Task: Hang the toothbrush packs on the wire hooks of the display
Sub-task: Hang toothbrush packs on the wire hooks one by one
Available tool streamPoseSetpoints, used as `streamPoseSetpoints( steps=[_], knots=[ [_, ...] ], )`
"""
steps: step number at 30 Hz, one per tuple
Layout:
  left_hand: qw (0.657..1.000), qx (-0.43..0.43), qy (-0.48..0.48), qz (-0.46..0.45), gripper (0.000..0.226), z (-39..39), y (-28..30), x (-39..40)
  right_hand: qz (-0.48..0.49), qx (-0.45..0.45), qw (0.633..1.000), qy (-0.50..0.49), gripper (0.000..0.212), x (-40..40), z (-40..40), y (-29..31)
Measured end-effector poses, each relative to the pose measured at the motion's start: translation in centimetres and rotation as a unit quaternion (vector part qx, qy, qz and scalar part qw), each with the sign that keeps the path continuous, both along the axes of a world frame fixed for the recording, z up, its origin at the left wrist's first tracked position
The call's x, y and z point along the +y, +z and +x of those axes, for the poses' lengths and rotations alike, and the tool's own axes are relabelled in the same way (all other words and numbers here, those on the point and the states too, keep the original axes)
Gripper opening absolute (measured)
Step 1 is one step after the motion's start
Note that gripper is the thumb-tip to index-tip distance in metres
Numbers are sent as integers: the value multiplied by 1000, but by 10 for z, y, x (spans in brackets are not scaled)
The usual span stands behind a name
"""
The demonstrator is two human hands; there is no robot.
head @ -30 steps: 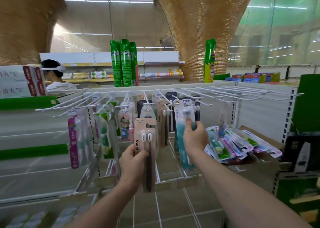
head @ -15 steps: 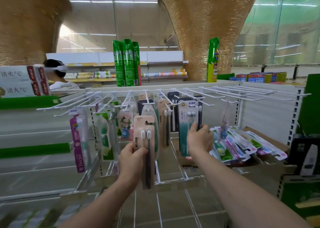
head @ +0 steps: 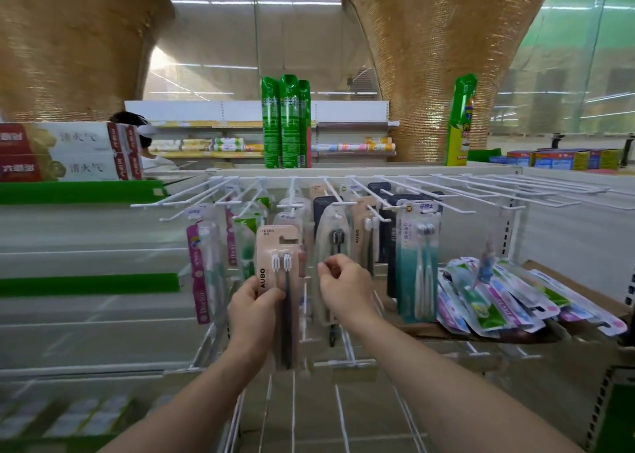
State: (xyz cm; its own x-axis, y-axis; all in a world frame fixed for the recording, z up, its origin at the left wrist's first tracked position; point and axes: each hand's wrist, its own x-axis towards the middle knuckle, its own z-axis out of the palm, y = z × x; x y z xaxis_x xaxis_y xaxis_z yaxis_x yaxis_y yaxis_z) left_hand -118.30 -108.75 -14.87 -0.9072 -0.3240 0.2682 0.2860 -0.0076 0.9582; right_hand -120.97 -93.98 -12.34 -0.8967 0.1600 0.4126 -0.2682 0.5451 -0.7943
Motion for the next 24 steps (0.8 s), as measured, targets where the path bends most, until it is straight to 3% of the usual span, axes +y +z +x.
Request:
streamPoseSetpoints(
  steps=[6,10,14,24],
  knots=[
    [1000,2,25,-5,13,-5,-1,-41,-51,-64,997,13,23,-53,-36,2],
    [1000,3,25,7,17,-14,-1,-61,-47,-94,994,-39,49,-71,-61,11],
    [1000,-4,18,17,19,-25,0,-77,-79,-99,991,-52,58,-76,-79,9],
    [1000,-17,-1,8,12,-36,-1,-86,-204,-87,974,-42,21,-80,-97,3]
  ],
)
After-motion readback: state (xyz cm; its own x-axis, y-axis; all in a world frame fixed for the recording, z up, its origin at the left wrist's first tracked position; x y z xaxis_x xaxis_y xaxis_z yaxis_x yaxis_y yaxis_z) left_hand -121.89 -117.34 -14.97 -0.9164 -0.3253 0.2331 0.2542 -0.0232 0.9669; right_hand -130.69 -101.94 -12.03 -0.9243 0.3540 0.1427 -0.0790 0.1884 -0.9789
